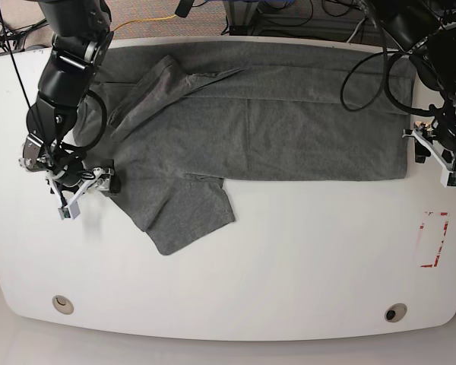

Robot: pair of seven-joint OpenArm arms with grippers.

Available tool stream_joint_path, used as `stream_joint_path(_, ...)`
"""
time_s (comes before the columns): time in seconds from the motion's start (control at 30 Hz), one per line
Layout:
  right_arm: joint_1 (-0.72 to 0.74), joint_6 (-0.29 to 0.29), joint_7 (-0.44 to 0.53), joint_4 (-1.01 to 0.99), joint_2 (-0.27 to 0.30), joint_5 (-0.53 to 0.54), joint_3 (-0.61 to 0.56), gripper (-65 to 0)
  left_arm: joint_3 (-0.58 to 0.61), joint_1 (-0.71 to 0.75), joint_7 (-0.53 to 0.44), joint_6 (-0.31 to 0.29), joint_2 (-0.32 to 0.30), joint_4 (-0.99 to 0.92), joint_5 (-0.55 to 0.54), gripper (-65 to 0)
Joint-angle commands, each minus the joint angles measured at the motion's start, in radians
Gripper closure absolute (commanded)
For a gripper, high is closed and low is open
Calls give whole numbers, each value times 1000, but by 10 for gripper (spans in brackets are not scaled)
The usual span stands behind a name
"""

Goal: Fold the T-shirt properly
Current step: 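Move both grippers along the shirt sides and grasp the hem corners, then lift the hem with both grippers and fold it over toward the collar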

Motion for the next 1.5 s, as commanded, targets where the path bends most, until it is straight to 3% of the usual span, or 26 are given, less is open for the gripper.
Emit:
stream_joint_path(0.0,43,6,45,-42,17,14,-2,-580,-1,-14,-19,2,-17,8,-10,-331)
stream_joint_path(0.47,40,6,49,-57,-56,14,-107,-561,-1,-46,-20,2,-17,-12,-10,-338)
stream_joint_path(0.6,42,6,49,-57,-66,13,-105,-411,1,-65,-20,6,-17,-75,-13,-353)
stream_joint_path(0.73,43,6,49,-57,-66,14,-105,-206,-1,-111,-20,84,-17,-130,-12,-443)
stream_joint_path(0.87,43,6,49,-57,-66,13,-107,-84,1,-132,-52,149,-15,-183,-15,-497)
stream_joint_path(1.03,43,6,48,-57,-66,13,-107,-62,1,-155,-126,182,3,-259,-12,-511)
stream_joint_path(1.3,43,6,48,-57,-61,16,-107,-62,76,-197,-187,176,0,-426,-15,-508)
stream_joint_path(1.47,42,6,48,-57,-58,19,-107,-59,88,-204,-207,178,5,-436,-15,-501)
